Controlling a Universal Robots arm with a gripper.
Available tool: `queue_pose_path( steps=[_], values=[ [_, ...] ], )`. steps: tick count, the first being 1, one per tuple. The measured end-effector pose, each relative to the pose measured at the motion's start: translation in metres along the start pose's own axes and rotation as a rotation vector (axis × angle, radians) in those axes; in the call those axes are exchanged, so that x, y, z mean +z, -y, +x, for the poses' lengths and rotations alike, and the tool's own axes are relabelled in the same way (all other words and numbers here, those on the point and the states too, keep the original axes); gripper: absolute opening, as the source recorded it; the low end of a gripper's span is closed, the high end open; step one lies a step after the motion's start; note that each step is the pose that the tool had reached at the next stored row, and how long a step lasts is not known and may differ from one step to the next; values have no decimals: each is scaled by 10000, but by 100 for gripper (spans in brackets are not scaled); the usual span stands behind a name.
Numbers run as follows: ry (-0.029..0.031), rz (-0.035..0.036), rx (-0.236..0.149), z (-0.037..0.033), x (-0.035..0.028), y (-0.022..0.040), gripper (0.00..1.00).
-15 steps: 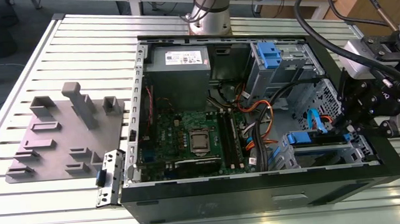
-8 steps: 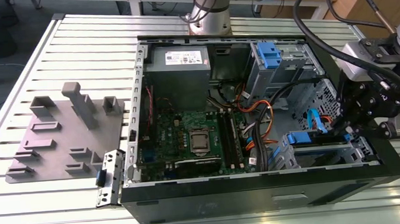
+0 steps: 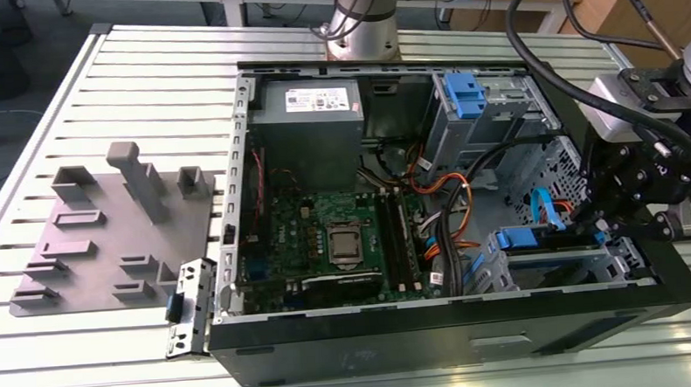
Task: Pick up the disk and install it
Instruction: 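Insert the second disk wire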
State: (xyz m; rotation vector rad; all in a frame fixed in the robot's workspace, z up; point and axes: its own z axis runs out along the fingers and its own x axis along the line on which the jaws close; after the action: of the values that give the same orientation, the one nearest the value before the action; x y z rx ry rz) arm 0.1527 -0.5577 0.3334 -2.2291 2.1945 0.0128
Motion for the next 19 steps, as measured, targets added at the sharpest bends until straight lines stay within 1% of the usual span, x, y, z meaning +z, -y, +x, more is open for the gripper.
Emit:
queue_pose_path(
  steps=[8,9,16,18,19],
  values=[
    [-3,0,0,0,1,0,22],
    [-3,0,0,0,1,0,17],
    [-1,0,0,0,3,0,17],
    [7,-1,0,0,-7,0,17],
    [8,-1,0,0,-23,0,17]
  ],
)
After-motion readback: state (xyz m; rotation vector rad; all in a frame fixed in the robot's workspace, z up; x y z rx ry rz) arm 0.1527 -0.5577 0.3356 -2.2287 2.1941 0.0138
